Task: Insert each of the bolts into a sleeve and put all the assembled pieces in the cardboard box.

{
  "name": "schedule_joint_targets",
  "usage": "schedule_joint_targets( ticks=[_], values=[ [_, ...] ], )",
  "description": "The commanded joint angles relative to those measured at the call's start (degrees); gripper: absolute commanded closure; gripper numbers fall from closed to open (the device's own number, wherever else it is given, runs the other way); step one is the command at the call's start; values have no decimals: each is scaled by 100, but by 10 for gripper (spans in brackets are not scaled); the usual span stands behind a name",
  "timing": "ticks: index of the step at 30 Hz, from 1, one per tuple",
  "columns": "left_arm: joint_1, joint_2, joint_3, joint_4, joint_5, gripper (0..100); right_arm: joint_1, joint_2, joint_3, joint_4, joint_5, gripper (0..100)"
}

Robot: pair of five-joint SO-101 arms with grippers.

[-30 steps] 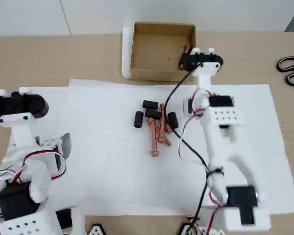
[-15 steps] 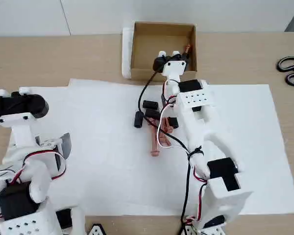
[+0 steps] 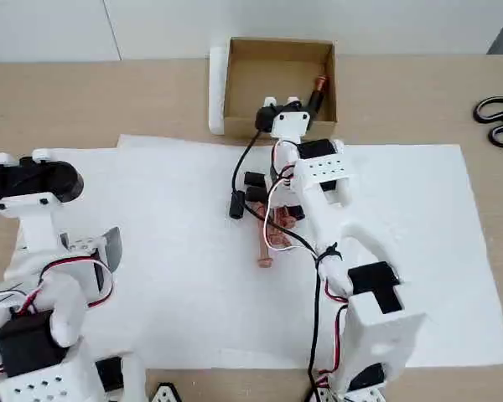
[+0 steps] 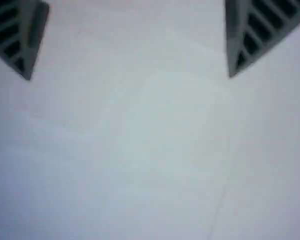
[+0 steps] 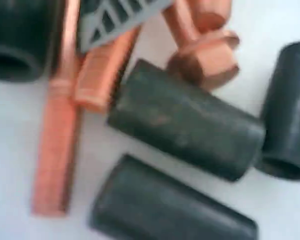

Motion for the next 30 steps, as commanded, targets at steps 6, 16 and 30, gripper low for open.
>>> schedule_joint_targets(
  ticks=[6, 16, 30],
  values=[
    [-9, -62, -189, 26, -18, 763, 22, 92, -123, -110, -44, 839],
    [-18, -62, -189, 26, -18, 763, 259, 66, -97, -57, -26, 849],
    [0, -62, -189, 26, -18, 763, 400, 57, -387, 462, 220, 848]
  ],
)
